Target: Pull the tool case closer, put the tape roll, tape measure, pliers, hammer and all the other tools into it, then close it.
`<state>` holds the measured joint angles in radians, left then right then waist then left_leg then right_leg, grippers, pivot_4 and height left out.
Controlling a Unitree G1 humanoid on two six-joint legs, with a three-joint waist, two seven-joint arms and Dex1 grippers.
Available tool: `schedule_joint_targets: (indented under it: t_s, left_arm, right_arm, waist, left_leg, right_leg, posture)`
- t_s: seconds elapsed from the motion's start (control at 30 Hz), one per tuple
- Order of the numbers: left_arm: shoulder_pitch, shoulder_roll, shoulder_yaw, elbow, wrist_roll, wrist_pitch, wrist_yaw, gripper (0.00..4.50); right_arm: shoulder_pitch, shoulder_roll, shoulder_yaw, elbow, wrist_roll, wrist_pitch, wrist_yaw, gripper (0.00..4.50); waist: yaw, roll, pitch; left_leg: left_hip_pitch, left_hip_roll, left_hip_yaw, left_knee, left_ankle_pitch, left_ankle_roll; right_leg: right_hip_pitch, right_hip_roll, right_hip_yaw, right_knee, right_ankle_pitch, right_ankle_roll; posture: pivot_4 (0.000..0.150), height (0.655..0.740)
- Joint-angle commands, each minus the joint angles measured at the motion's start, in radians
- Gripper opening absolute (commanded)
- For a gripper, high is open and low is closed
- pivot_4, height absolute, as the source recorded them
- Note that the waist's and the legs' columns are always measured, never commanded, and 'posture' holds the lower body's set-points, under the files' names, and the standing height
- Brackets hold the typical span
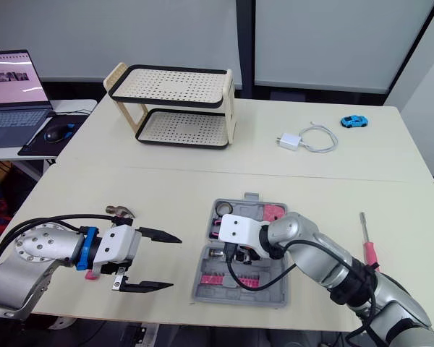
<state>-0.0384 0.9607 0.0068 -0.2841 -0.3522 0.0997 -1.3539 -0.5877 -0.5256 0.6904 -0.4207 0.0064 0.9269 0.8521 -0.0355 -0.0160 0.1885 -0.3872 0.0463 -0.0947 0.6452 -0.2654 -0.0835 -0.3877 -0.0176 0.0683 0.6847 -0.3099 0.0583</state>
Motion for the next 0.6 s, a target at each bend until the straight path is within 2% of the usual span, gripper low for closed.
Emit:
schedule_joint_targets:
  t_s: [0.03,0.2,0.33,0.6]
  left_arm:
    - [0.001,0.002,0.010,-0.033,-0.010,-0.006,0.007,4.50]
    - [0.004,0.004,0.013,-0.032,-0.014,-0.009,0.009,4.50]
    - [0.010,0.005,0.016,-0.035,-0.016,-0.010,0.010,4.50]
    - [0.025,0.005,0.018,-0.038,-0.015,-0.014,0.011,4.50]
  right_arm:
    - [-0.003,-0.017,-0.027,-0.039,0.012,-0.032,0.014,1.95]
    - [0.013,-0.036,0.011,0.008,-0.013,-0.106,0.019,1.01]
    - [0.027,-0.025,0.027,0.054,-0.035,-0.140,0.014,0.10]
    - [0.045,-0.010,0.043,0.123,-0.083,-0.176,0.010,0.04]
  waist:
    - [0.000,0.000,0.000]
    - [0.000,0.000,0.000]
    - [-0.001,0.000,0.000]
    - [-0.001,0.000,0.000]
  left_leg:
    - [0.000,0.000,0.000,0.000,0.000,0.000]
    - [0.000,0.000,0.000,0.000,0.000,0.000]
    - [0.000,0.000,0.000,0.000,0.000,0.000]
    - [0.001,0.000,0.000,0.000,0.000,0.000]
  right_leg:
    - [0.000,0.000,0.000,0.000,0.000,0.000]
    - [0.000,0.000,0.000,0.000,0.000,0.000]
    - [0.000,0.000,0.000,0.001,0.000,0.000]
    - [0.000,0.000,0.000,0.001,0.000,0.000]
  posture:
    - [0.150,0.7350]
    - [0.150,0.7350]
    - [0.150,0.7350]
    - [0.150,0.7350]
